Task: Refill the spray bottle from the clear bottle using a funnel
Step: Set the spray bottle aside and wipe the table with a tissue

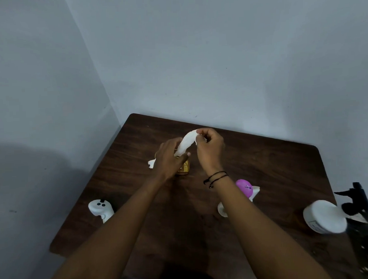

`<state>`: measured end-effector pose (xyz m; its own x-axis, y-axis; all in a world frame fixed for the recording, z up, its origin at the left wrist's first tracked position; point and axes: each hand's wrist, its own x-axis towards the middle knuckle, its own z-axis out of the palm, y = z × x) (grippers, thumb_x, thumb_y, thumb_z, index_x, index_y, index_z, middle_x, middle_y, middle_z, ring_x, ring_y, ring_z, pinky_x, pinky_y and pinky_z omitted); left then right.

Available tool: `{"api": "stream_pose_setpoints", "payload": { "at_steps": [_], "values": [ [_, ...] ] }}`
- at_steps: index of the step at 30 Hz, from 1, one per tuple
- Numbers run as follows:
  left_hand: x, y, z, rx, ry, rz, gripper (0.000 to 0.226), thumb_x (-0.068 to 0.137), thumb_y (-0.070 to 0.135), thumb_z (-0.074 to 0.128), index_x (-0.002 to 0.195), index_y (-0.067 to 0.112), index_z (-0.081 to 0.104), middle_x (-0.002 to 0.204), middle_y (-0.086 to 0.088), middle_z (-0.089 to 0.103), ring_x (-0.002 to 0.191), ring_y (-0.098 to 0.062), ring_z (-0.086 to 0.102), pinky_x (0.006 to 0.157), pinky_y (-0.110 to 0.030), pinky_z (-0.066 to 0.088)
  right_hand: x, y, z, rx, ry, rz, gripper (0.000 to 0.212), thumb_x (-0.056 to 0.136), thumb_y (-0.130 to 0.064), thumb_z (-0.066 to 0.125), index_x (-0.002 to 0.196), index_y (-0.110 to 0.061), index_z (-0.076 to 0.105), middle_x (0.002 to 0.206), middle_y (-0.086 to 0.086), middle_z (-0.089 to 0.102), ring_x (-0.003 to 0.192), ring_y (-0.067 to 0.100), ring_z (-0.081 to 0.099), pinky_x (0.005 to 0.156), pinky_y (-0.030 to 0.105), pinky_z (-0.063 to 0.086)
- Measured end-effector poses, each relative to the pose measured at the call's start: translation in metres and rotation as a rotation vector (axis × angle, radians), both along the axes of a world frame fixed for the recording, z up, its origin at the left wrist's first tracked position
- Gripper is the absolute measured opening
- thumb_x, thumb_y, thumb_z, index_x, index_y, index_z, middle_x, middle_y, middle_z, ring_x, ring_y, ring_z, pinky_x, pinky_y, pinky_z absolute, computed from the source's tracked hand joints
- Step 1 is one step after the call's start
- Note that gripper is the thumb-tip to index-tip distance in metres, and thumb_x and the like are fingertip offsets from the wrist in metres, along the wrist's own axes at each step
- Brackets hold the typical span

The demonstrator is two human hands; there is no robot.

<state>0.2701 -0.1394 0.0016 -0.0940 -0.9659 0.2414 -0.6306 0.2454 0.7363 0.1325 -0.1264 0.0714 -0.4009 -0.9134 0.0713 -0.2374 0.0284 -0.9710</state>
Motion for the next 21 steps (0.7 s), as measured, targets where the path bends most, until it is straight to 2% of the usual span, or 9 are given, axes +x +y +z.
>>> {"api": "stream_pose_setpoints", "payload": {
  "at_steps": [3,5,7,9,10,12,14,19,21],
  "values": [
    [-0.009,0.000,0.011,-0.059,0.054,-0.015,0.023,0.090,0.022,0.069,0.112,0.015,0.067,0.106,0.002,0.071,0.097,-0.019,0.066,0.080,-0.045,0.055,-0.016,0.010,0.015,-0.030,-0.019,0.007,0.019,0.088,-0.006,0.058,0.094,-0.018,0.072,0.097,-0.001,0.072,0.092,0.013,0.067,0.071,0.016,0.053],
    [-0.015,0.003,0.017,-0.121,0.082,0.010,0.020,0.089,0.013,0.066,0.108,0.016,0.069,0.101,0.004,0.072,0.093,-0.015,0.066,0.076,-0.042,0.056,-0.029,0.017,0.023,-0.039,-0.033,0.007,0.018,0.088,-0.006,0.060,0.094,-0.017,0.073,0.095,0.000,0.072,0.091,0.015,0.068,0.073,0.020,0.055],
    [-0.024,0.010,0.027,-0.167,0.133,0.030,0.019,0.088,0.017,0.062,0.105,0.020,0.070,0.100,0.012,0.071,0.092,-0.010,0.064,0.075,-0.031,0.053,-0.048,0.025,0.031,-0.048,-0.043,0.011,0.016,0.086,-0.007,0.066,0.098,-0.014,0.073,0.096,0.002,0.073,0.091,0.018,0.069,0.078,0.029,0.058],
    [-0.038,0.017,0.041,-0.208,0.202,0.006,0.019,0.089,0.024,0.058,0.104,0.025,0.070,0.096,0.020,0.068,0.090,-0.004,0.063,0.072,-0.018,0.049,-0.073,0.036,0.036,-0.053,0.008,0.026,0.026,0.081,-0.009,0.076,0.106,-0.011,0.072,0.098,0.000,0.071,0.087,0.013,0.067,0.077,0.023,0.056],
    [-0.047,0.020,0.048,-0.212,0.240,-0.021,0.019,0.089,0.023,0.059,0.104,0.025,0.070,0.096,0.020,0.069,0.089,-0.003,0.065,0.070,-0.017,0.049,-0.087,0.042,0.038,-0.046,0.061,0.031,0.032,0.079,-0.011,0.080,0.110,-0.011,0.071,0.099,-0.001,0.070,0.085,0.010,0.066,0.076,0.018,0.053],
    [-0.065,0.026,0.060,-0.199,0.289,-0.084,0.018,0.088,0.019,0.060,0.103,0.023,0.071,0.095,0.016,0.072,0.088,-0.003,0.067,0.067,-0.020,0.052,-0.112,0.056,0.040,-0.029,0.197,0.018,0.038,0.076,-0.014,0.083,0.111,-0.013,0.070,0.097,-0.002,0.068,0.081,0.007,0.063,0.073,0.014,0.050],
    [-0.084,0.032,0.069,-0.205,0.273,-0.156,0.019,0.087,0.019,0.061,0.102,0.023,0.071,0.094,0.014,0.072,0.086,-0.002,0.068,0.065,-0.025,0.054,-0.137,0.072,0.041,-0.029,0.280,-0.027,0.034,0.075,-0.014,0.084,0.107,-0.014,0.071,0.094,-0.002,0.067,0.078,0.007,0.061,0.073,0.016,0.049],
    [-0.138,0.048,0.086,-0.117,0.187,-0.338,0.032,0.087,0.024,0.063,0.118,0.027,0.064,0.103,0.011,0.072,0.089,-0.007,0.069,0.076,-0.031,0.058,-0.198,0.117,0.038,-0.003,0.340,-0.088,0.009,0.084,-0.015,0.076,0.092,-0.018,0.073,0.087,-0.001,0.072,0.082,0.015,0.068,0.075,0.030,0.055],
    [-0.162,0.056,0.092,-0.059,0.163,-0.411,0.029,0.086,0.025,0.062,0.115,0.032,0.060,0.097,0.015,0.071,0.085,-0.008,0.068,0.073,-0.031,0.056,-0.223,0.136,0.033,0.028,0.351,-0.096,0.001,0.087,-0.017,0.072,0.087,-0.018,0.072,0.084,-0.003,0.071,0.079,0.015,0.067,0.074,0.033,0.055]
  ]
}}
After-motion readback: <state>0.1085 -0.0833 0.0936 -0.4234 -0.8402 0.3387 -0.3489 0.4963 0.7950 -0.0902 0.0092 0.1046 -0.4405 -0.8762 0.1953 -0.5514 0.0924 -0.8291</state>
